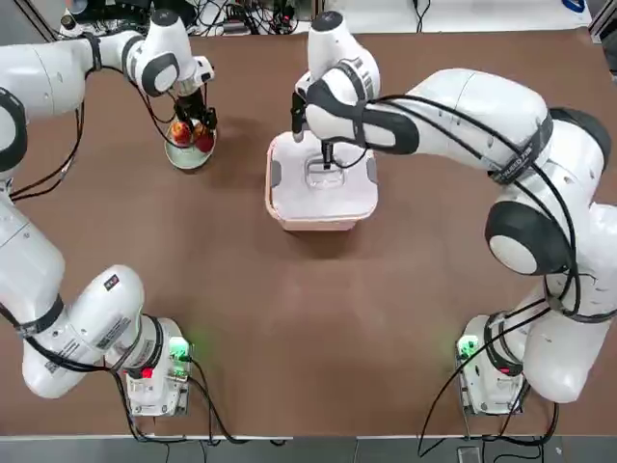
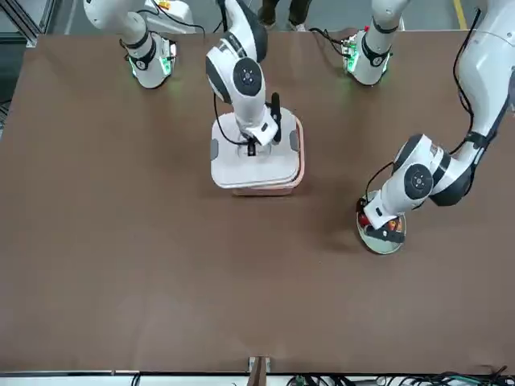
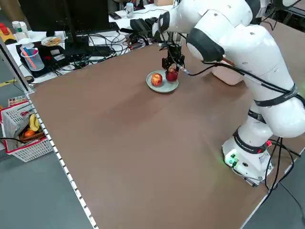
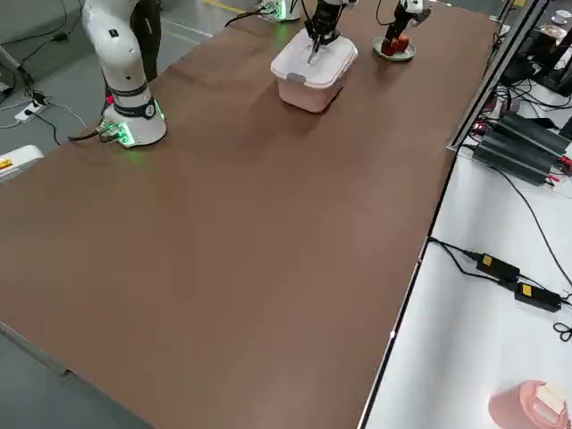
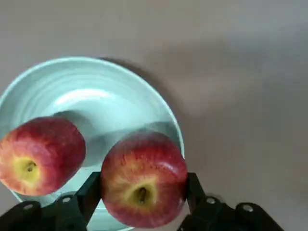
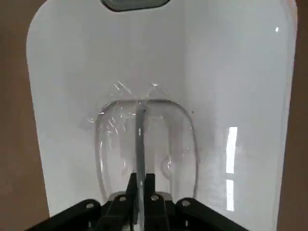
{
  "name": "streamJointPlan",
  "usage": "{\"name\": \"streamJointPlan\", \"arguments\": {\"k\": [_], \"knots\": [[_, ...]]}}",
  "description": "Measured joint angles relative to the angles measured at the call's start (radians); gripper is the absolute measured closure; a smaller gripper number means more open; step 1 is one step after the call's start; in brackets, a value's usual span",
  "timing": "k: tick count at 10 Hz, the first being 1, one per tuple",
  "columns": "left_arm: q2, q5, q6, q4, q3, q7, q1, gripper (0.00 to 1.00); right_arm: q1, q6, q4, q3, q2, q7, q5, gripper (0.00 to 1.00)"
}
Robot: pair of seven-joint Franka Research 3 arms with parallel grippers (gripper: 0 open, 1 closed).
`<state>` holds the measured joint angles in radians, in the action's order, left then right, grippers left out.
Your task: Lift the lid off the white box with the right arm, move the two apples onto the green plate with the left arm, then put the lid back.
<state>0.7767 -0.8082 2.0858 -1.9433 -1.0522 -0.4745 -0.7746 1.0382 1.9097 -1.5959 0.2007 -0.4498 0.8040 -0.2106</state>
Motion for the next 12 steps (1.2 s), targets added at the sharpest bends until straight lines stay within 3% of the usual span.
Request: {"name": "streamJointPlan", "arguments": {"k": [4,5,6,7,10,12], "knots": [[0.0,-0.016,0.001,-0.003,0.001,0.0,-0.012,0.16,0.03,0.0,0.0,0.004,-0.006,-0.053,0.0,0.93],[-0.003,-0.016,0.0,0.0,-0.001,0.0,-0.018,0.03,0.029,0.003,0.001,0.008,-0.014,-0.053,0.001,0.93],[-0.006,-0.015,-0.002,0.017,-0.011,-0.005,-0.023,0.0,0.029,0.003,0.006,0.008,-0.021,-0.053,0.001,0.93],[-0.011,-0.002,-0.045,0.064,-0.036,-0.016,-0.025,0.0,0.03,0.003,0.014,0.008,-0.027,-0.053,0.001,0.93],[-0.034,0.066,-0.321,0.255,-0.126,-0.017,-0.02,0.0,0.031,0.004,0.041,0.007,-0.046,-0.052,0.004,0.93],[-0.044,0.07,-0.392,0.323,-0.138,-0.016,-0.012,0.0,0.031,0.002,0.062,0.008,-0.063,-0.025,0.024,0.93]]}}
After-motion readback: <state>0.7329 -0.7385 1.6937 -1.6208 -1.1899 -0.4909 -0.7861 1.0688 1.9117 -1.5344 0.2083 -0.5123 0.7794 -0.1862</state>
